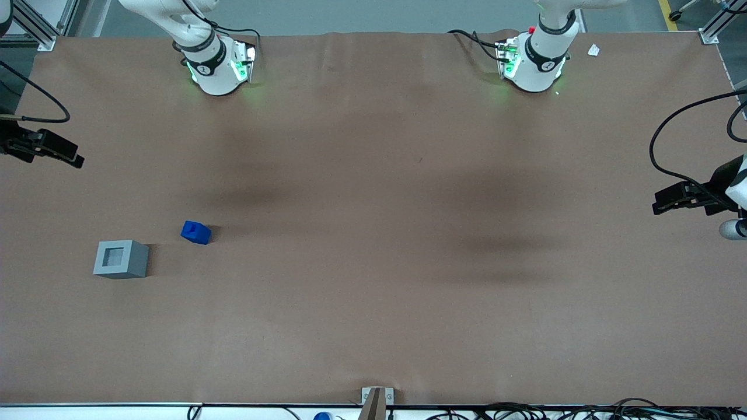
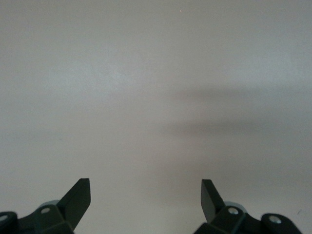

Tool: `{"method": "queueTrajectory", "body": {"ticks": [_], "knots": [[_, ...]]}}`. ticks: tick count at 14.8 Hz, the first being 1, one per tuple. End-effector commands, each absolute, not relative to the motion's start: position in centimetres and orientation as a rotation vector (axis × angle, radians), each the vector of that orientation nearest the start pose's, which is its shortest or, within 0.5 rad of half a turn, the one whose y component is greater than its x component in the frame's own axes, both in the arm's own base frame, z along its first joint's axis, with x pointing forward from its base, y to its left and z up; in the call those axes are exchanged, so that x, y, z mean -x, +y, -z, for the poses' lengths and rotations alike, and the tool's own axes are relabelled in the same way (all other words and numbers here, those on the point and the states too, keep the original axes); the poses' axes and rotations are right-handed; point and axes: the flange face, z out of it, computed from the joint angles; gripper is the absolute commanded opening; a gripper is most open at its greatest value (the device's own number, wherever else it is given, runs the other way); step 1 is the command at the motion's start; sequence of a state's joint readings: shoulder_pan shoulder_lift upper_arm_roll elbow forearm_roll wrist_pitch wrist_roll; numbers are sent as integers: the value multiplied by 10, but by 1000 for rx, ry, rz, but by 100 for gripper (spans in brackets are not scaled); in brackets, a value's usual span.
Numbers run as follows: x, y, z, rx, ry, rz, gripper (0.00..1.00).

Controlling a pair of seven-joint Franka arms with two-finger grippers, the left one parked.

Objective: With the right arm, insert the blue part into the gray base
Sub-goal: 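Move the open right gripper down toward the blue block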

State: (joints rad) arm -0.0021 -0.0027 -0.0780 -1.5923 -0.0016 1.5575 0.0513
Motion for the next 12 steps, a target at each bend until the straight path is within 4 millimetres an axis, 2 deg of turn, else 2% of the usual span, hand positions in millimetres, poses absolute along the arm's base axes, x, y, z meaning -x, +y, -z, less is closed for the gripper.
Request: {"method": "queueTrajectory", "body": {"ticks": [1, 3, 6, 7, 9, 12], "knots": [[-553, -40, -619, 3130, 192, -41, 100], [-554, -41, -626, 3131, 195, -19, 100], [-568, -38, -610, 3135, 188, -62, 100], [-574, -37, -595, 3133, 183, -110, 100], [-583, -22, -565, 3133, 145, -187, 100], [-591, -13, -509, 3126, 130, -281, 100]]}}
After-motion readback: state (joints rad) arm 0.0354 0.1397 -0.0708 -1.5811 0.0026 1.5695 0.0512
